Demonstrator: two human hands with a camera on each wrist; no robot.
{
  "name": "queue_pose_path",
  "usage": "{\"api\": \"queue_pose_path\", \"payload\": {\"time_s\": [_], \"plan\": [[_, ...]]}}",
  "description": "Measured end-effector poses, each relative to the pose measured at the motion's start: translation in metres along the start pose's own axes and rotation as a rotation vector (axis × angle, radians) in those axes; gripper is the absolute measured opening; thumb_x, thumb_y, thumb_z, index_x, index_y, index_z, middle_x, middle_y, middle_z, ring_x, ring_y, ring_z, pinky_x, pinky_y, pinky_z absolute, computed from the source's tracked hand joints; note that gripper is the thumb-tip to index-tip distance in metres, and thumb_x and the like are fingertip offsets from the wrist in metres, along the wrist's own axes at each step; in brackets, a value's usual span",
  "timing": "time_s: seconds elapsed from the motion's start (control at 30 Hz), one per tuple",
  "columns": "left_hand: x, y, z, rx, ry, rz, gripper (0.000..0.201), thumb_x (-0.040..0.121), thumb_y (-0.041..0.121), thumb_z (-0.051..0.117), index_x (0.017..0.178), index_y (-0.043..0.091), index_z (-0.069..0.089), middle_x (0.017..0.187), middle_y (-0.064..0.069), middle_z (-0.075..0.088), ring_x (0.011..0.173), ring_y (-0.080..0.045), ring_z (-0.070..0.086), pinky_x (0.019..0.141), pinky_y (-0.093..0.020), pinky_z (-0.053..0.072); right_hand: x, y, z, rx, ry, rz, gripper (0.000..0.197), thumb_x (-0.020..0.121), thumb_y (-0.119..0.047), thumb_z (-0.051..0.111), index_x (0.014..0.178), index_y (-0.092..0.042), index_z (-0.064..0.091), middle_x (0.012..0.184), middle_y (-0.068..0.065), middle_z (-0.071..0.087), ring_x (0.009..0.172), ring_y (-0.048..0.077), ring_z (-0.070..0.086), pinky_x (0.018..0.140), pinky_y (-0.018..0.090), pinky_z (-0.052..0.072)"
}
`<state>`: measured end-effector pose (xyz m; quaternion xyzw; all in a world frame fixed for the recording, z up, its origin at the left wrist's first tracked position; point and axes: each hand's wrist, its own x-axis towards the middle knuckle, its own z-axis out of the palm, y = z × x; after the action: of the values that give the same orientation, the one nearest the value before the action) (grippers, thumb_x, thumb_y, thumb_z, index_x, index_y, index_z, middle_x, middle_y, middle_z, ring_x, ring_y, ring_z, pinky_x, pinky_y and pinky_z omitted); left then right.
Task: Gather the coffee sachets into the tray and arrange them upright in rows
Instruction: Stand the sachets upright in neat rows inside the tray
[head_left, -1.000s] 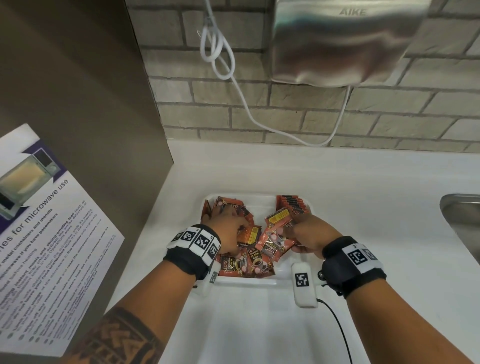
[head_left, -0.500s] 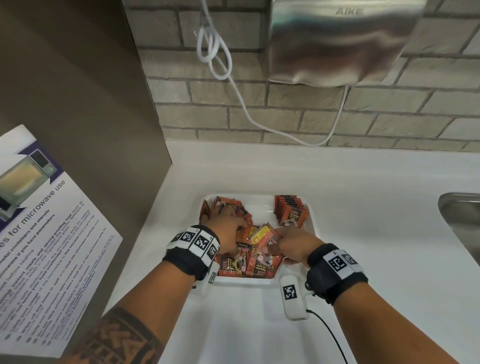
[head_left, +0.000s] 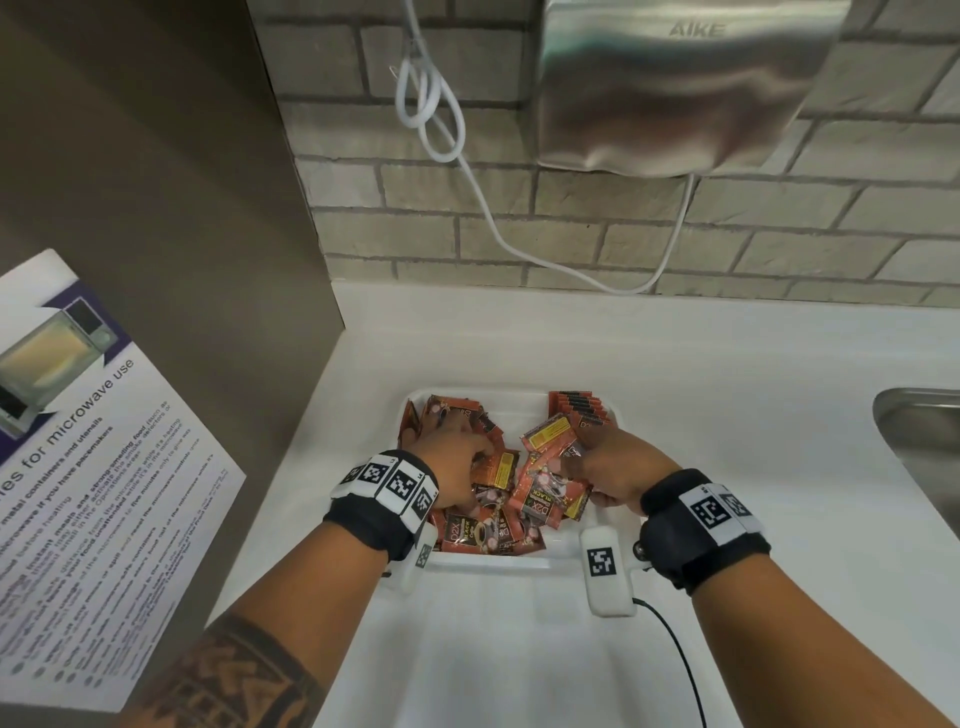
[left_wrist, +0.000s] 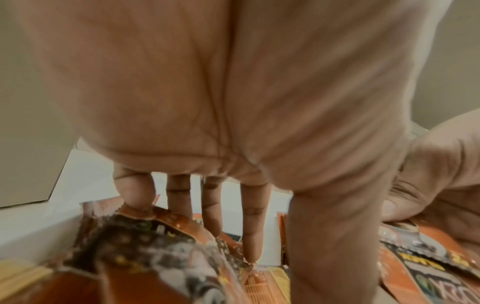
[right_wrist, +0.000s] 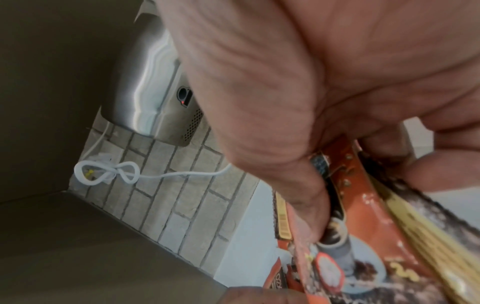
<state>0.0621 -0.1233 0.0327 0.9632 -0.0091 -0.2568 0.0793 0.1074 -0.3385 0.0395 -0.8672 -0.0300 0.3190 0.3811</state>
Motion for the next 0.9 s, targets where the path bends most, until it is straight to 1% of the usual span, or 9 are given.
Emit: {"api": "queue_pose_path", "payload": {"time_s": [0.1,0.23,0.37,0.43,0.53,0.67,0.73,0.83,0.9], "plan": [[-0.001,0.002,0.000,-0.006,0.025,0.018,0.078,0.075,0.037,0.084,0.143,0.041,0.047,0.149,-0.001,0.031,0.142,-0.031,0.024,0.115,-0.057,0.026,-0.002,0.002,-0.002,0.051,0.013,0.022,0.018,0.095,-0.017,0.062,0.112,-0.014,0.064,0.085,0.006,0.063,0.072,0.019,0.055,0.060,0.028,0.048],[-0.001,0.004,0.000,0.019,0.022,0.029,0.078,0.075,0.039,0.083,0.144,0.040,0.046,0.150,-0.001,0.031,0.143,-0.032,0.022,0.115,-0.059,0.026,-0.001,0.008,0.001,0.081,0.016,0.039,0.021,0.096,-0.023,0.064,0.115,-0.014,0.063,0.092,0.006,0.067,0.075,0.016,0.057,0.061,0.025,0.050],[0.000,0.006,0.003,0.028,0.009,0.034,0.078,0.074,0.039,0.085,0.142,0.039,0.048,0.148,-0.001,0.032,0.145,-0.035,0.017,0.114,-0.061,0.026,0.005,0.015,0.008,0.023,-0.004,0.075,0.022,0.095,-0.022,0.062,0.115,-0.011,0.063,0.107,0.014,0.072,0.081,0.020,0.061,0.074,0.033,0.056],[0.000,0.006,0.006,0.028,0.002,0.037,0.078,0.074,0.039,0.086,0.142,0.039,0.048,0.148,-0.001,0.032,0.146,-0.035,0.015,0.115,-0.061,0.024,0.007,0.018,0.014,-0.013,-0.023,0.094,0.023,0.095,-0.021,0.061,0.114,-0.008,0.062,0.108,0.017,0.072,0.082,0.023,0.063,0.082,0.039,0.058],[0.002,0.008,0.008,-0.001,0.008,0.049,0.077,0.074,0.040,0.086,0.141,0.039,0.048,0.148,0.000,0.032,0.146,-0.033,0.017,0.116,-0.061,0.021,0.010,0.024,0.018,0.031,-0.041,0.147,0.025,0.095,-0.020,0.063,0.116,-0.007,0.061,0.098,0.015,0.071,0.080,0.026,0.061,0.075,0.037,0.056],[0.002,0.010,0.006,-0.019,0.031,0.074,0.072,0.079,0.040,0.081,0.142,0.039,0.048,0.150,-0.001,0.032,0.147,-0.036,0.014,0.116,-0.059,0.019,0.009,0.025,0.015,0.009,-0.033,0.090,0.019,0.096,-0.019,0.060,0.110,-0.007,0.062,0.088,0.011,0.068,0.077,0.027,0.059,0.069,0.035,0.050],[0.002,0.010,0.004,-0.022,0.048,0.089,0.069,0.081,0.046,0.078,0.142,0.040,0.048,0.149,-0.001,0.033,0.145,-0.035,0.018,0.116,-0.058,0.021,0.008,0.025,0.011,0.024,-0.013,0.058,0.012,0.097,-0.021,0.061,0.104,-0.011,0.063,0.086,0.006,0.070,0.075,0.022,0.062,0.065,0.030,0.051],[0.004,0.011,0.000,-0.119,0.090,0.136,0.068,0.085,0.051,0.072,0.146,0.035,0.047,0.150,-0.002,0.034,0.142,-0.030,0.028,0.117,-0.048,0.030,0.008,0.026,0.005,0.093,-0.002,0.015,0.017,0.096,-0.024,0.063,0.110,-0.015,0.064,0.097,0.011,0.072,0.078,0.020,0.061,0.065,0.029,0.051],[0.004,0.013,-0.006,-0.265,0.139,0.184,0.068,0.089,0.053,0.067,0.148,0.029,0.044,0.150,-0.003,0.038,0.140,-0.026,0.037,0.115,-0.040,0.034,0.006,0.022,0.000,0.181,-0.003,-0.038,0.019,0.096,-0.025,0.064,0.114,-0.018,0.064,0.094,0.009,0.069,0.077,0.018,0.057,0.064,0.028,0.050]]}}
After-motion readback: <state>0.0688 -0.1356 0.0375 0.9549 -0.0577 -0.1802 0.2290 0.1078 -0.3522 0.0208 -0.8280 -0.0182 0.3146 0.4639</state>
